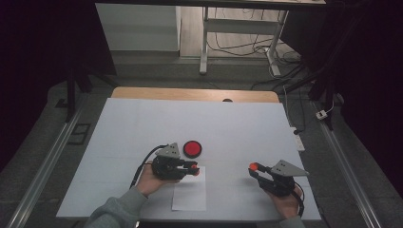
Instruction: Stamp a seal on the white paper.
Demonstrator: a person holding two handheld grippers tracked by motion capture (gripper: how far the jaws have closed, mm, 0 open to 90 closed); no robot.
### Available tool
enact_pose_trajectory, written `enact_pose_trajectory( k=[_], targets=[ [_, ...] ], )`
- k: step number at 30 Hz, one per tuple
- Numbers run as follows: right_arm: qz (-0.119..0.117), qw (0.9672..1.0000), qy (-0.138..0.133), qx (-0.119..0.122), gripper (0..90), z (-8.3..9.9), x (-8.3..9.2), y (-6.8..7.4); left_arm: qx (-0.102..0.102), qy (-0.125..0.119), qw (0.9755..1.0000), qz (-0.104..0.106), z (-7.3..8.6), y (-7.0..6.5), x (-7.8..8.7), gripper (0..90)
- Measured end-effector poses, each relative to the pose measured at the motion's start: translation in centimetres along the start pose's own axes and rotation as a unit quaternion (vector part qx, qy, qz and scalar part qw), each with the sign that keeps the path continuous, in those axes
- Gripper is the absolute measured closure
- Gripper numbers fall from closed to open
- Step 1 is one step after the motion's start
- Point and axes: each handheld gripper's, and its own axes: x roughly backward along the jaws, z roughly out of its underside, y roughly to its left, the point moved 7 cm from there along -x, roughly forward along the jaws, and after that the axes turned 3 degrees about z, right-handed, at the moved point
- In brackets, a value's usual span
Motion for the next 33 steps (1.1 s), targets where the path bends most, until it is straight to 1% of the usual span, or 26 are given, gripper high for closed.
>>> enact_pose_trajectory(
  k=[7, 13, 19, 24, 25, 33],
  targets=[
    [0.0, 1.0, 0.0, 0.0, 64.4, 0.0, 0.0, 0.0, 0.0, 0.012, 0.9999, 0.001, 0.8, -0.2, -0.3, 72.0],
    [-0.002, 1.0, 0.0, 0.0, 64.4, 0.0, 0.0, 0.0, 0.002, 0.017, 0.9998, -0.003, 1.4, -0.2, -0.3, 71.9],
    [0.0, 1.0, 0.001, 0.0, 64.4, 0.0, 0.0, 0.0, 0.0, 0.029, 0.9996, -0.008, 2.0, -0.2, -0.5, 71.9],
    [0.0, 1.0, 0.001, 0.0, 64.4, 0.0, 0.0, 0.0, -0.002, 0.041, 0.9991, -0.012, 2.5, -0.1, -0.9, 71.9],
    [-0.002, 1.0, 0.0, 0.001, 64.4, 0.0, 0.0, 0.0, -0.006, 0.045, 0.9989, -0.012, 2.6, 0.0, -0.9, 72.0],
    [-0.003, 1.0, 0.0, 0.001, 64.5, 0.0, -0.1, 0.1, -0.007, 0.057, 0.9982, -0.017, 3.1, 0.1, -1.5, 72.0]
  ],
)
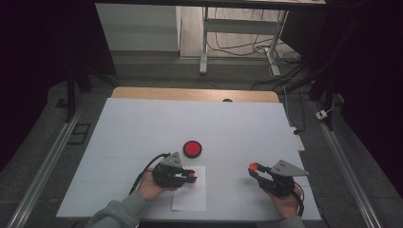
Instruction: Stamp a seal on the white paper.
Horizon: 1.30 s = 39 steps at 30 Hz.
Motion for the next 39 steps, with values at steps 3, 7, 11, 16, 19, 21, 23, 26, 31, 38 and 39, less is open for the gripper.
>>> enact_pose_trajectory(
  k=[3, 7, 11, 16, 19, 21, 23, 26, 31, 38, 39],
  targets=[
    [0.0, 1.0, 0.0, 0.0, 64.4, 0.0, 0.0, 0.0, -0.002, 0.005, 1.0, -0.002, 0.1, 0.0, -0.1, 71.9],
    [0.0, 1.0, 0.0, -0.001, 64.4, 0.0, 0.0, 0.0, -0.005, 0.009, 0.9999, -0.002, 0.3, -0.1, -0.3, 71.9],
    [0.0, 1.0, 0.0, 0.0, 64.4, 0.0, 0.0, 0.0, -0.007, 0.016, 0.9998, -0.004, 0.6, -0.1, -0.4, 71.9],
    [-0.001, 1.0, 0.001, 0.0, 64.4, 0.1, -0.1, 0.0, -0.008, 0.021, 0.9997, -0.006, 0.8, 0.0, -0.4, 72.0],
    [-0.001, 1.0, 0.001, 0.0, 64.4, 0.0, -0.1, 0.0, -0.011, 0.025, 0.9996, -0.01, 1.0, 0.1, -0.6, 72.0],
    [-0.001, 1.0, 0.001, 0.001, 64.5, 0.0, -0.1, 0.0, -0.009, 0.024, 0.9996, -0.011, 1.0, 0.1, -0.7, 71.9],
    [0.0, 1.0, 0.001, 0.001, 64.4, 0.0, 0.0, 0.0, -0.009, 0.023, 0.9996, -0.013, 1.0, 0.1, -0.7, 72.0],
    [0.0, 1.0, 0.001, 0.001, 64.4, 0.0, 0.0, 0.0, -0.012, 0.026, 0.9995, -0.013, 1.1, 0.1, -0.8, 71.9],
    [-0.002, 1.0, 0.001, 0.001, 64.4, 0.0, -0.1, 0.1, -0.015, 0.03, 0.9994, -0.014, 1.1, 0.1, -1.0, 71.9],
    [-0.002, 1.0, 0.001, 0.001, 64.5, 0.0, -0.1, 0.0, -0.02, 0.033, 0.9991, -0.017, 1.3, 0.1, -1.0, 72.0],
    [-0.001, 1.0, 0.001, 0.002, 64.4, 0.0, 0.0, 0.0, -0.023, 0.033, 0.999, -0.018, 1.3, 0.1, -1.0, 72.0]
  ],
)
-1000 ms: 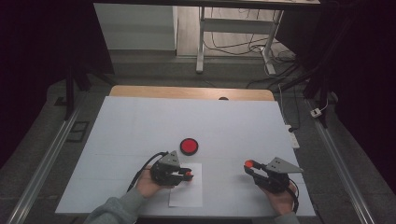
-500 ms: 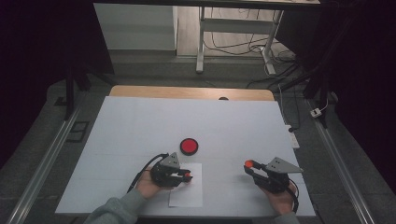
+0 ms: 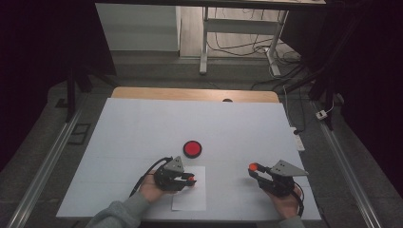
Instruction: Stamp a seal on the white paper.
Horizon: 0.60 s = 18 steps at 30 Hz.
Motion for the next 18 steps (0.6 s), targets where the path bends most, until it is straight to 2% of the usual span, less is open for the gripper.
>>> enact_pose_trajectory(
  k=[10, 18],
  targets=[
    [0.001, 1.0, -0.001, -0.002, 64.4, -0.03, 0.03, -0.02, -0.034, 0.002, 0.999, -0.028, 0.27, -0.53, -0.07, 72.2],
    [0.001, 1.0, -0.001, -0.002, 64.4, -0.07, 0.0, 0.01, -0.029, -0.009, 0.9991, -0.028, 0.43, -0.55, -0.11, 72.4]
  ],
)
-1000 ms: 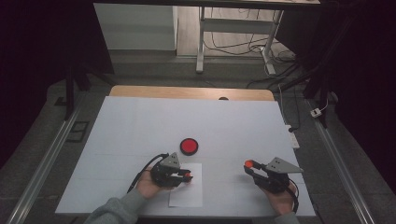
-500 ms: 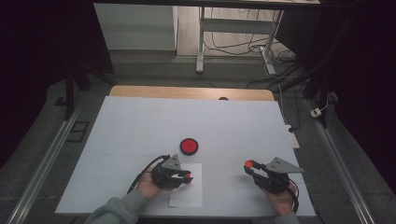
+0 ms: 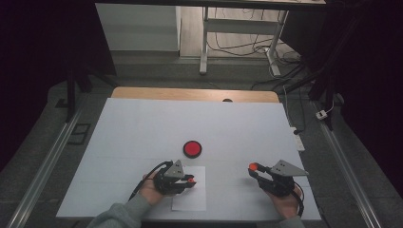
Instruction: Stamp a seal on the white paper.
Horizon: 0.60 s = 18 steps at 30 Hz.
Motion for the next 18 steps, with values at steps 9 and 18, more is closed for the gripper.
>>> enact_pose_trajectory(
  k=[9, 18],
  targets=[
    [0.0, 1.0, 0.0, -0.001, 64.4, -0.01, 0.0, -0.05, 0.003, -0.008, 1.0, -0.005, 0.11, -0.07, -0.02, 72.5],
    [-0.002, 1.0, -0.002, 0.0, 64.4, -0.05, -0.09, 0.01, 0.006, -0.016, 0.9998, -0.005, 0.21, -0.07, -0.06, 72.6]
  ],
)
